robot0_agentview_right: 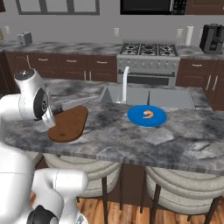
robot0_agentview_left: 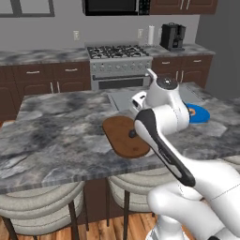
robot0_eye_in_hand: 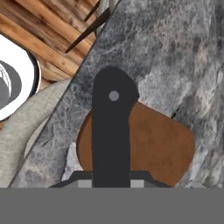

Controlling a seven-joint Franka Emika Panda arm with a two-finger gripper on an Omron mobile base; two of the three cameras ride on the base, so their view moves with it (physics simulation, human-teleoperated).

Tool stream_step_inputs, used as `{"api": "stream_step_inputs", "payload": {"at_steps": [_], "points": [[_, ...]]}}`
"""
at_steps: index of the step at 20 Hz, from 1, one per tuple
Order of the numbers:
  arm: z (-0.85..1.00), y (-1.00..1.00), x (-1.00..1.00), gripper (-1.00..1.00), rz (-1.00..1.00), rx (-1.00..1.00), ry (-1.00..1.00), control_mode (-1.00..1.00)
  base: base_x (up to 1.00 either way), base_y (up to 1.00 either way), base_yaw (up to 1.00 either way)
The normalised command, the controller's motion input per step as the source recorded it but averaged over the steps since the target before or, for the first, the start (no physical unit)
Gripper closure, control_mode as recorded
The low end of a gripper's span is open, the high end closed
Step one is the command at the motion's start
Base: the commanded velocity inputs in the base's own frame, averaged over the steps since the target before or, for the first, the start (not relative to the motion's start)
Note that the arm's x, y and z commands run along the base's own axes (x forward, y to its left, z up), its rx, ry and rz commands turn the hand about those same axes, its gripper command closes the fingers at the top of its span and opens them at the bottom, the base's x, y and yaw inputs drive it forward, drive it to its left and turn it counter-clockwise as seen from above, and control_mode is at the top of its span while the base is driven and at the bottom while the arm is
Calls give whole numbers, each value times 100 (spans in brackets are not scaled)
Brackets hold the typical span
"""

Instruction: Pick up the knife from the drawer and place it on the cutting board. Then place the meat from the plate to the cutting board.

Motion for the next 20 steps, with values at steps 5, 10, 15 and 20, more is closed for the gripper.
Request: {"api": "stream_step_inputs", "payload": {"at_steps": [5,10,15,20], "points": [[-15,10,35,100,11,-4,15,-100,0,0,0],[-14,17,16,100,1,-7,4,-100,0,0,0],[-44,22,20,100,-18,0,21,-100,0,0,0],[-24,10,34,100,1,0,9,-100,0,0,0]]}}
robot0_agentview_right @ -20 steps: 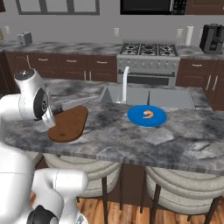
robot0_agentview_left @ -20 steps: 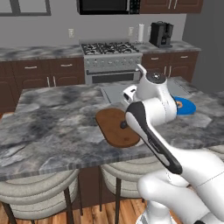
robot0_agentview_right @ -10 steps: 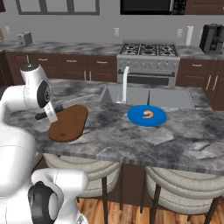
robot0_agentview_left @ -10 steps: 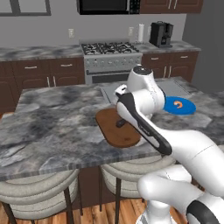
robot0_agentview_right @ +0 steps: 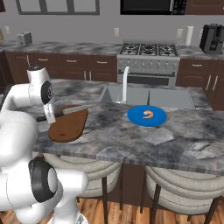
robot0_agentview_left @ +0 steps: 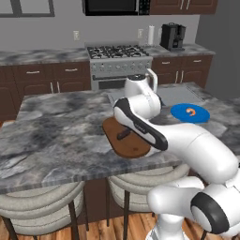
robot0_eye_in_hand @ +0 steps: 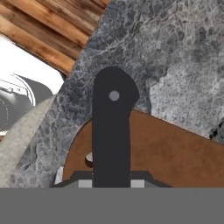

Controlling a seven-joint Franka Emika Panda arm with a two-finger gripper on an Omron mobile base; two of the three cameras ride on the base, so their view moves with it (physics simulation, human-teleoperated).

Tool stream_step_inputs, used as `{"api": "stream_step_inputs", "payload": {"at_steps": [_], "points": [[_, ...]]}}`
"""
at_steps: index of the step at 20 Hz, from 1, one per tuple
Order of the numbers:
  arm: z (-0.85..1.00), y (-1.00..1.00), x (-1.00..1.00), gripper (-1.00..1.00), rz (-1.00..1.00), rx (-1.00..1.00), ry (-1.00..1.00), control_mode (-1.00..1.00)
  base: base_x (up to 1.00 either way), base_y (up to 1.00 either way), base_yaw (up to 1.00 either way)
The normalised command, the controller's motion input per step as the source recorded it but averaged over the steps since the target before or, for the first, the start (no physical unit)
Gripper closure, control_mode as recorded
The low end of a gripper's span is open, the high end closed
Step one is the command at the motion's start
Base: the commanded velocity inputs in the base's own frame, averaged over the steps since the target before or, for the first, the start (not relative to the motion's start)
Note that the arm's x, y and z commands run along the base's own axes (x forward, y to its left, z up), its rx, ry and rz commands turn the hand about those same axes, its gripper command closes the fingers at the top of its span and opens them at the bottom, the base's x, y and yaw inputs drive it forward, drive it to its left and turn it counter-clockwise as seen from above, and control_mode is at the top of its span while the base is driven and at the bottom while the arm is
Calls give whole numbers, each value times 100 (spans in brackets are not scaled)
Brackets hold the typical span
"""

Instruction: Pick up the knife from the drawer and place it on the cutting board. Then place the meat from the plate to the cutting board.

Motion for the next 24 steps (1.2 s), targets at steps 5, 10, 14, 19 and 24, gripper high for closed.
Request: {"api": "stream_step_inputs", "payload": {"at_steps": [5,10,14,19,24], "points": [[-7,0,9,100,19,0,0,-100,0,0,0],[-3,-8,0,100,31,0,-2,-100,0,0,0],[-19,-15,0,100,36,0,-3,-100,0,0,0],[-31,-4,0,100,29,0,-2,-100,0,0,0],[-30,0,1,100,15,0,-8,-100,0,0,0]]}}
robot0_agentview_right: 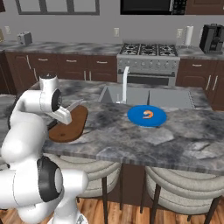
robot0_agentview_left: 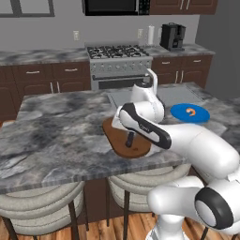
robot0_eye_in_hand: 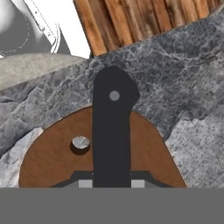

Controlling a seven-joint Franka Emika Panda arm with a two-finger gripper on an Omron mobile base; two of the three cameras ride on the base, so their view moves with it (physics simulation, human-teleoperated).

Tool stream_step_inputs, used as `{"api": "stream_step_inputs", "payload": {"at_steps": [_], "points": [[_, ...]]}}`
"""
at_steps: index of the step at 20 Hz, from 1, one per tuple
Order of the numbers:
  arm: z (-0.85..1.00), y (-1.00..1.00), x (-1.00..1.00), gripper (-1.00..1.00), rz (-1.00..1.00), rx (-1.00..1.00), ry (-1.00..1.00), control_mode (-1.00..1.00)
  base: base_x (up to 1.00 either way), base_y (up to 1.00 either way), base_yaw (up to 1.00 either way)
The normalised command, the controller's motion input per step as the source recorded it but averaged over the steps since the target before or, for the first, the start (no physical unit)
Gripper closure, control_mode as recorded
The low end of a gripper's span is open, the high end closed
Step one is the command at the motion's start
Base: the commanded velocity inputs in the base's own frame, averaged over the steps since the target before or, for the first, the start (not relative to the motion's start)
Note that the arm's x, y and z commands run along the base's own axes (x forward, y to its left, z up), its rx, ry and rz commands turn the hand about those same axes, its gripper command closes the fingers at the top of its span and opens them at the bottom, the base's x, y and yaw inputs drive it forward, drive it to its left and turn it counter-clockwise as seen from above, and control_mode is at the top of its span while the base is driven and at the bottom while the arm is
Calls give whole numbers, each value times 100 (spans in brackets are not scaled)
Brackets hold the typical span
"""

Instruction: Pick up the knife from the drawer and place it on the cutting board. Then place the meat from the plate to the cutting board.

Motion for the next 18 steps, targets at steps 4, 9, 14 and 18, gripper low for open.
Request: {"api": "stream_step_inputs", "payload": {"at_steps": [4,9,14,18], "points": [[-36,0,15,100,6,0,-3,-100,0,0,0],[-9,3,13,100,0,-4,-6,-100,0,0,0],[-16,0,25,100,0,-3,-2,-100,0,0,0],[-34,0,32,100,0,0,1,-100,0,0,0]]}}
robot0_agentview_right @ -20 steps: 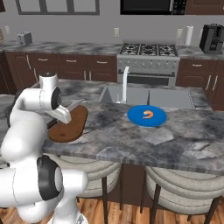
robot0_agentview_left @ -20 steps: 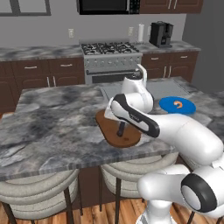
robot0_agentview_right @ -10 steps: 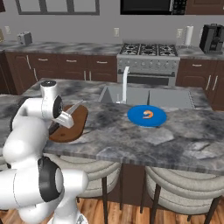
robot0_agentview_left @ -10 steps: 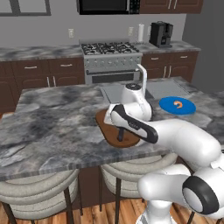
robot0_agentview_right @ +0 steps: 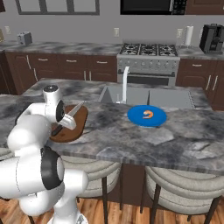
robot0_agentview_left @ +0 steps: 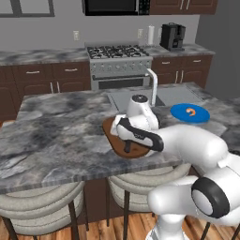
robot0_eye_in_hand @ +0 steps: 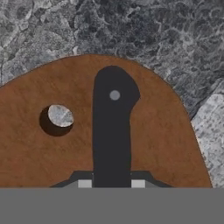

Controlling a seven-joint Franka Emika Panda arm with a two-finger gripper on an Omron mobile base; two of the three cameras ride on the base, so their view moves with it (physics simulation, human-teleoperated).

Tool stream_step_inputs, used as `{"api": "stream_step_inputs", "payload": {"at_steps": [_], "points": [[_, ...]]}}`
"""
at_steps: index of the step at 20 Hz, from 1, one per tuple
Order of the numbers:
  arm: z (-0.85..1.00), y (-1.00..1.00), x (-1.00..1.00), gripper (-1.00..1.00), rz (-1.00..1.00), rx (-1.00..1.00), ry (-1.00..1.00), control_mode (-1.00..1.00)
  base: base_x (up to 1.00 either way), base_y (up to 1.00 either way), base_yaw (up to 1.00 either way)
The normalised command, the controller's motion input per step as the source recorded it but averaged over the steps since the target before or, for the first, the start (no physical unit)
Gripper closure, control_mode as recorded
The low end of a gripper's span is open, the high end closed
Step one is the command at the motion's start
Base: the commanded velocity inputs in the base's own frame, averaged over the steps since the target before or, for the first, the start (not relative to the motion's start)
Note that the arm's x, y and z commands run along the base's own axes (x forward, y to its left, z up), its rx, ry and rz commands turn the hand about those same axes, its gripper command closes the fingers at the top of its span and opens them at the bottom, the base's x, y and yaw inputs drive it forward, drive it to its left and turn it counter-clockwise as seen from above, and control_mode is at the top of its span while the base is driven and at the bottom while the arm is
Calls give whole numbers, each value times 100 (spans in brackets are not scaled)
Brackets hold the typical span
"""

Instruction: Pick up the knife from the drawer and place it on the cutting board. Then place the meat from the plate to the cutting board.

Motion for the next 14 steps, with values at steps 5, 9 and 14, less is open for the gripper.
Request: {"api": "stream_step_inputs", "payload": {"at_steps": [5,9,14], "points": [[-23,0,34,100,0,0,0,-100,0,0,0],[-32,0,21,100,2,0,0,-100,0,0,0],[-42,0,2,-100,1,0,1,-100,0,0,0]]}}
